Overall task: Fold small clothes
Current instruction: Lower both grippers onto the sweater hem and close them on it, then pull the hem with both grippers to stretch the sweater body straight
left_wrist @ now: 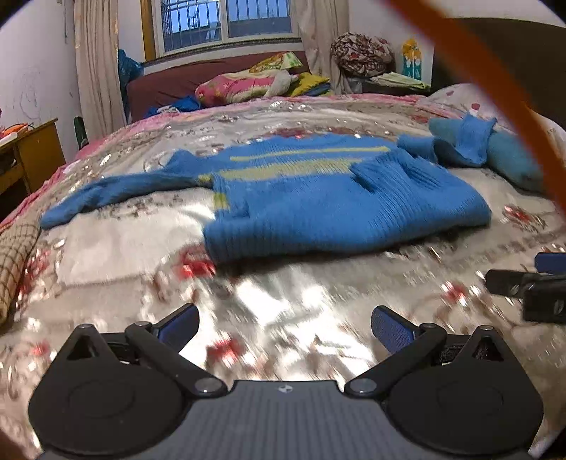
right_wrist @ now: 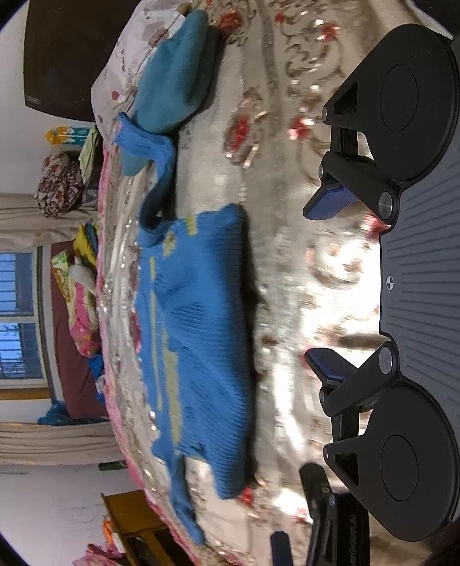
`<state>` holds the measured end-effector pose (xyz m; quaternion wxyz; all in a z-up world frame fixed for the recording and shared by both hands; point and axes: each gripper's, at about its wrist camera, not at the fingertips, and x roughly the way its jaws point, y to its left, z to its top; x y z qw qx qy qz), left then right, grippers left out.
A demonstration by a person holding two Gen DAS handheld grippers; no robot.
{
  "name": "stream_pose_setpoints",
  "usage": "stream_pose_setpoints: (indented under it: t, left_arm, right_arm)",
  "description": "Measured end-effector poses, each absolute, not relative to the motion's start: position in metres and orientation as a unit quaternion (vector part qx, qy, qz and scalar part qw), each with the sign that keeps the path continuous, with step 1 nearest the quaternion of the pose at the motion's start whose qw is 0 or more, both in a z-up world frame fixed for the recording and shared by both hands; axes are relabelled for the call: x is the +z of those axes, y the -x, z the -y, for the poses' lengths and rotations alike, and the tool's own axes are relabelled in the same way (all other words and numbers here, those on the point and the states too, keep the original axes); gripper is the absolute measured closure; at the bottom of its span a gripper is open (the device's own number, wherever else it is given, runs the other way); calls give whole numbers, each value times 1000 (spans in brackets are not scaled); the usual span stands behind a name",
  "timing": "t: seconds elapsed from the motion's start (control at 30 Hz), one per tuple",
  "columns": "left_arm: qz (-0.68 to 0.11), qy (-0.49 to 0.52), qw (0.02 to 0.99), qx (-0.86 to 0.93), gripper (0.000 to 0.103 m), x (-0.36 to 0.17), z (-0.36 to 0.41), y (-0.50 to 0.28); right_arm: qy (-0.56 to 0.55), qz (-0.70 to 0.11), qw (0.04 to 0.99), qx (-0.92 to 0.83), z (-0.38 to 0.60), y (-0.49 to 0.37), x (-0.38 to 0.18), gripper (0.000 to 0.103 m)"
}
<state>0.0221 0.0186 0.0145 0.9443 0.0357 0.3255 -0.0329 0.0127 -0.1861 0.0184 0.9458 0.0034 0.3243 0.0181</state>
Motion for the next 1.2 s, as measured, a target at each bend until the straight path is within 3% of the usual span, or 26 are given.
stream_pose_setpoints:
  t: [0.3,0.6,0.83,0.93,1.0,1.07,1.2]
  left_arm:
    - [-296,-20,955,-21,0,38,-52,-80]
    - [-317,-21,948,-28,1,30,-64,-132]
    - [-349,-13,935,-62,26,23,-68,-150]
    - [-350,-11,934,-71,28,25,-66,-153]
    - [-351,-9,933,-73,30,25,-66,-155]
    - [-356,-5,931,-76,42,24,-67,-157]
    - [-367,11,927,-81,60,21,-73,-162]
  right_arm:
    - [-24,-295,955,13,209,-85,40,30]
    - [-7,-308,951,10,237,-141,33,32]
    - [-15,-328,943,55,236,-175,28,34]
    - [-7,-337,939,70,227,-187,24,36]
    - [-8,-351,933,84,223,-193,20,44]
    - [-18,-367,925,97,221,-197,16,60]
    - [-20,-374,922,103,221,-194,15,76]
